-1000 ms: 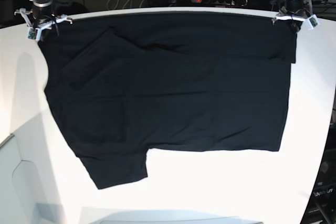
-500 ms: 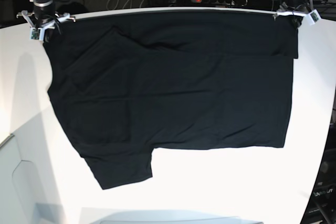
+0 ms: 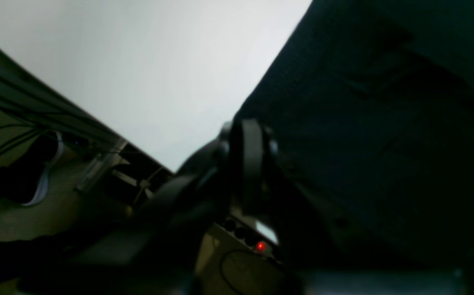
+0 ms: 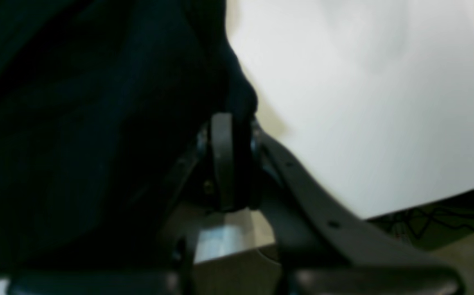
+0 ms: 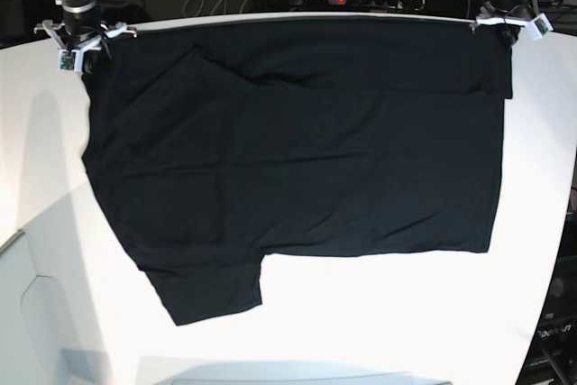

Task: Fold the T-shirt properly
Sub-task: 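Drag the held edge back toward the arms, flattening the shirt, then release the edge and move both grippers to the shirt's hem corners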

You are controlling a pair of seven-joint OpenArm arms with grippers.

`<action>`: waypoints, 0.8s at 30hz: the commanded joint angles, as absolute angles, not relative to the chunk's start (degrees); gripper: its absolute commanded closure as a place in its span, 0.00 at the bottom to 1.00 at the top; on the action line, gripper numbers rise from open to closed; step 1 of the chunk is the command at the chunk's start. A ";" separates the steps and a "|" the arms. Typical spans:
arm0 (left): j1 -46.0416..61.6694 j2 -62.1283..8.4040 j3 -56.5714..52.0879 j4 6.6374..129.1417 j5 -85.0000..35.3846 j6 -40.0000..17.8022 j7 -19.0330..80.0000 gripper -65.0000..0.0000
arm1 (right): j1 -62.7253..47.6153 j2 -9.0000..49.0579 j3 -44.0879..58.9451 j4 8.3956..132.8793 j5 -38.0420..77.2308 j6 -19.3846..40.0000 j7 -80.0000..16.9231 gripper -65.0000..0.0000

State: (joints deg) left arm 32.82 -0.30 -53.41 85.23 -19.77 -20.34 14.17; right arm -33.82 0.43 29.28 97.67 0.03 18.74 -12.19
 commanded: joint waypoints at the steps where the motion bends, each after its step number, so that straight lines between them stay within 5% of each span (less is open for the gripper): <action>1: 33.63 -0.84 -53.58 85.85 -19.74 -20.00 14.46 0.84 | -34.33 0.75 30.37 98.68 0.13 19.65 -10.95 0.92; 7: 33.71 -0.22 -54.02 90.68 -19.91 -20.00 14.46 0.61 | -33.89 -1.10 34.33 100.35 0.31 20.00 -10.59 0.72; 24: 28.26 1.71 -58.07 100.09 -19.30 -19.91 14.46 0.61 | -25.80 -4.44 34.86 108.35 0.31 22.46 -11.74 0.51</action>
State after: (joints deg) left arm 27.88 2.24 -57.67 98.96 -18.94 -19.73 15.99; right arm -25.39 -4.75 34.81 107.24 -0.16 21.56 -12.93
